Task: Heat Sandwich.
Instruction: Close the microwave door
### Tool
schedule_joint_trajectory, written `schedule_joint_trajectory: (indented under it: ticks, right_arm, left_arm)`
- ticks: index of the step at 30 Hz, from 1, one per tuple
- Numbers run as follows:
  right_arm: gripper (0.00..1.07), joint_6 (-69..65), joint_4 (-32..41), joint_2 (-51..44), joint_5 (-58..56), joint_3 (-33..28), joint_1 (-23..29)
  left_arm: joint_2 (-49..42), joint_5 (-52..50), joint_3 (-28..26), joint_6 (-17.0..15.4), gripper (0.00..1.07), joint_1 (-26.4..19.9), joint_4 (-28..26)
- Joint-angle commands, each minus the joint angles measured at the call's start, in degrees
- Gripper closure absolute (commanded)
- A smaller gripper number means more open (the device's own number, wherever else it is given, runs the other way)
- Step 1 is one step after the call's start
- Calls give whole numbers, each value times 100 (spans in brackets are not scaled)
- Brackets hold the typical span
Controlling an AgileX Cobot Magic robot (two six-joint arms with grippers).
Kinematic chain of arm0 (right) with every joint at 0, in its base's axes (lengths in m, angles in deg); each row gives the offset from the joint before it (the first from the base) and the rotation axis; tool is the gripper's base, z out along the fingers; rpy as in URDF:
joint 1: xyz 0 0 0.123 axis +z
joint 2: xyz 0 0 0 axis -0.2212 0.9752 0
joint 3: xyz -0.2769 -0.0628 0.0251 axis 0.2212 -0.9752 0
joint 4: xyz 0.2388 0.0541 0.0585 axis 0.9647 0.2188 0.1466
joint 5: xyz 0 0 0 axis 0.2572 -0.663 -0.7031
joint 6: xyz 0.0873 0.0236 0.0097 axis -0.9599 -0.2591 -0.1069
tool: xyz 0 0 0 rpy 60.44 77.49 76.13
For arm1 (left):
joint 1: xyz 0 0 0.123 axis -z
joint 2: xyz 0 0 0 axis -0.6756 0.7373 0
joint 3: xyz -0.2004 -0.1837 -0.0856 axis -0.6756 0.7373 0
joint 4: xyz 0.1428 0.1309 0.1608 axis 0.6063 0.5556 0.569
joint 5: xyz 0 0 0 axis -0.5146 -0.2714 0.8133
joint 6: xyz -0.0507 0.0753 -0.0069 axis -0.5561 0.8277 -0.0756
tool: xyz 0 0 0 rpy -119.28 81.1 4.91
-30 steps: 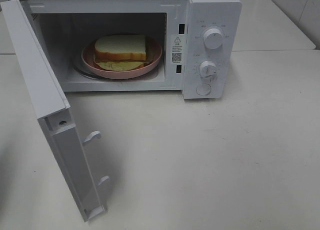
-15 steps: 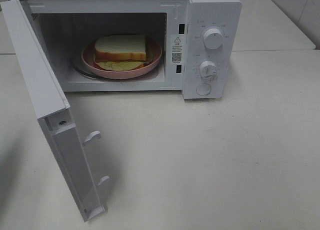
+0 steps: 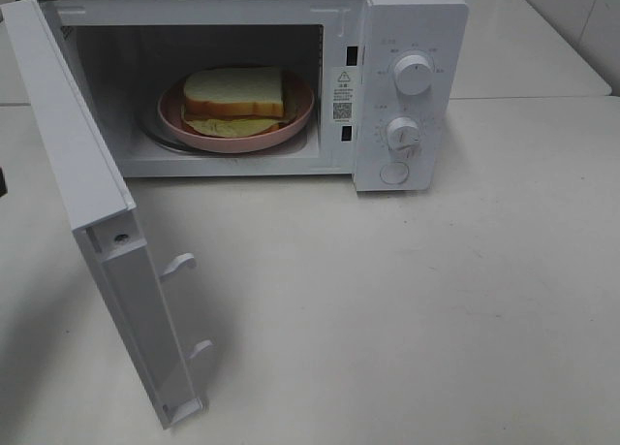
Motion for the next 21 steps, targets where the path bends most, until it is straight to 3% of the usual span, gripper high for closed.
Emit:
schedule_joint_trajectory:
  ticks: [1,12,21]
  right_arm:
    - [31,52,11,-155,46,-6,-17]
    - [31,52,11,-155,46,-6,-17]
    - [31,52,11,-155,46,-6,-17]
  left_arm:
    - [304,-504,-103,-52,107,252,57]
    - [1249,-837,-596,-52,107,1003,23]
    - [1891,-974,-1215,-52,107,1788,-584]
